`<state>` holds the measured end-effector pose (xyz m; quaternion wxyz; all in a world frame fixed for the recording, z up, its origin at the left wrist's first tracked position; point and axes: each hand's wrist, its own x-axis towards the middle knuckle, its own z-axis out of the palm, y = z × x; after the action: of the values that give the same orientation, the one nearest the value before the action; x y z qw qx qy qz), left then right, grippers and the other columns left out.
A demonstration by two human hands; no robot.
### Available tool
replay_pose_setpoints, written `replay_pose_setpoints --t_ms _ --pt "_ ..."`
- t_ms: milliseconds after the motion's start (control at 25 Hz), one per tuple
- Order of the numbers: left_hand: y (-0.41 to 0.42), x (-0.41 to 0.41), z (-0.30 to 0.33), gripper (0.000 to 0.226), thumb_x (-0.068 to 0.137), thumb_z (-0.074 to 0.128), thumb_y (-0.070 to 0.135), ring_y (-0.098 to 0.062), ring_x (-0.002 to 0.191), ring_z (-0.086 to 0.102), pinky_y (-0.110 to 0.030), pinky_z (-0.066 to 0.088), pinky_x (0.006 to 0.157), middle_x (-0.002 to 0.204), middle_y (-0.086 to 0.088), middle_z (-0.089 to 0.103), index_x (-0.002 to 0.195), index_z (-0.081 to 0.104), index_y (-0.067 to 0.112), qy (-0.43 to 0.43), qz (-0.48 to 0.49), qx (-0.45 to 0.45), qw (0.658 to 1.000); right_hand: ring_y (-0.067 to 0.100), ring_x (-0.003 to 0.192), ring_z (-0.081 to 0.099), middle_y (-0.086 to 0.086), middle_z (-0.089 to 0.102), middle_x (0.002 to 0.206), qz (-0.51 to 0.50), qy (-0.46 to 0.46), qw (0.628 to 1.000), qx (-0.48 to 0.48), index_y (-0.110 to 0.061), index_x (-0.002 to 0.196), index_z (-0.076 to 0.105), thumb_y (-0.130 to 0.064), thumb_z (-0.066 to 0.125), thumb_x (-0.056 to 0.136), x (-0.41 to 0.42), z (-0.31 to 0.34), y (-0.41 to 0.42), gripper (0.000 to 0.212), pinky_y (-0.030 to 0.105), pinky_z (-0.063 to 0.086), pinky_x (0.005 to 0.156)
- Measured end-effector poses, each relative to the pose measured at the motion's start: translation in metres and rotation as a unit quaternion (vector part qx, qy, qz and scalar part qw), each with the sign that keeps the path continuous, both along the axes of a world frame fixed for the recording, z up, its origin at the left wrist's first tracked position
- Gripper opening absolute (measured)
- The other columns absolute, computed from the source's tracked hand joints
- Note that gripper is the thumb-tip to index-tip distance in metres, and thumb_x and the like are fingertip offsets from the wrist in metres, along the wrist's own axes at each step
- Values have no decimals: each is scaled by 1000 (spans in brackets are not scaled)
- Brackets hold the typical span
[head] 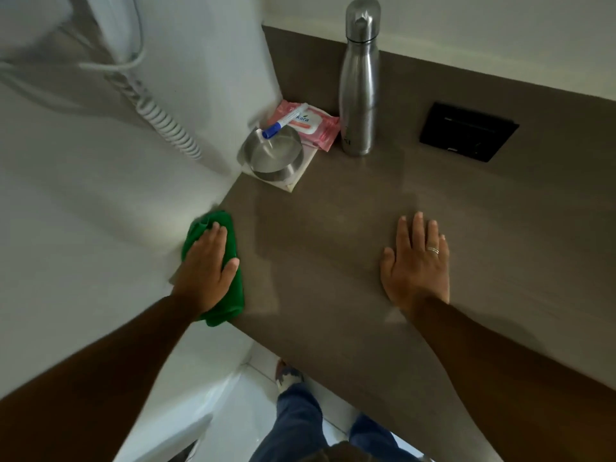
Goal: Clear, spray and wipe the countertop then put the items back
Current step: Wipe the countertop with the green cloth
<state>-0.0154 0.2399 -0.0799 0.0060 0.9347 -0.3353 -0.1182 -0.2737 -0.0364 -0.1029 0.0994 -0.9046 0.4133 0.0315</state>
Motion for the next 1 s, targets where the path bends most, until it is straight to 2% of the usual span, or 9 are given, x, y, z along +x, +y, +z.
replay_pose_setpoints --t_ms 120,280,360,440,520,640,760,880,1000 --pt "-39 -61 -3 77 94 43 45 -33 148 16 -48 15 121 161 -17 16 153 11 7 -4 25 -23 999 35 148 2 15 4 162 2 -2 1000 14 -13 154 9 -44 22 97 1 1 1 66 47 7 120" --pt "-42 -190 -25 80 93 34 59 -23 151 5 -45 11 121 164 -4 8 156 8 17 38 -313 -39 948 36 148 4 16 6 162 7 2 1000 16 -11 154 13 -40 26 97 0 3 -1 65 48 8 120" --pt "-34 -155 -23 78 93 33 60 -21 151 4 -44 9 122 164 -1 8 155 7 21 26 -432 -16 901 36 148 6 16 8 162 9 4 1000 12 -10 153 15 -40 27 97 0 3 0 65 49 10 120" --pt "-27 -98 -18 79 91 38 57 -20 150 4 -46 13 121 162 2 5 154 3 26 29 -380 14 924 37 148 7 16 9 162 9 2 1000 6 -10 153 15 -40 27 97 1 3 -1 65 49 11 120" --pt "-17 -46 -9 77 90 34 54 -27 150 7 -48 13 120 163 -5 7 154 6 21 22 -171 8 985 37 148 7 16 8 162 7 0 1000 4 -10 153 15 -40 25 97 2 2 0 65 49 10 120" --pt "-22 -65 -14 80 90 34 53 -34 148 16 -46 12 119 161 -18 15 153 10 8 -28 -15 -17 999 37 148 6 16 7 162 4 5 1000 2 -10 153 13 -40 24 97 2 1 1 65 49 10 119" --pt "-33 -162 -23 88 87 41 59 -29 148 15 -50 20 119 162 -10 11 155 8 14 23 -174 -45 983 37 148 5 16 6 162 9 9 1000 2 -10 153 12 -40 24 97 3 1 0 65 49 10 119" --pt "-27 -164 -21 78 95 30 59 -22 151 3 -47 11 122 164 -4 4 155 2 18 58 -428 -19 902 37 148 7 17 8 162 11 11 1000 -5 -10 153 13 -40 25 97 2 -1 -1 65 49 12 119" --pt "-39 -90 -14 80 93 35 58 -19 151 0 -50 11 122 164 -3 0 155 0 20 62 -262 -33 962 37 147 7 17 7 162 12 13 1000 -12 -11 153 12 -41 23 97 1 -4 -1 65 50 11 119"
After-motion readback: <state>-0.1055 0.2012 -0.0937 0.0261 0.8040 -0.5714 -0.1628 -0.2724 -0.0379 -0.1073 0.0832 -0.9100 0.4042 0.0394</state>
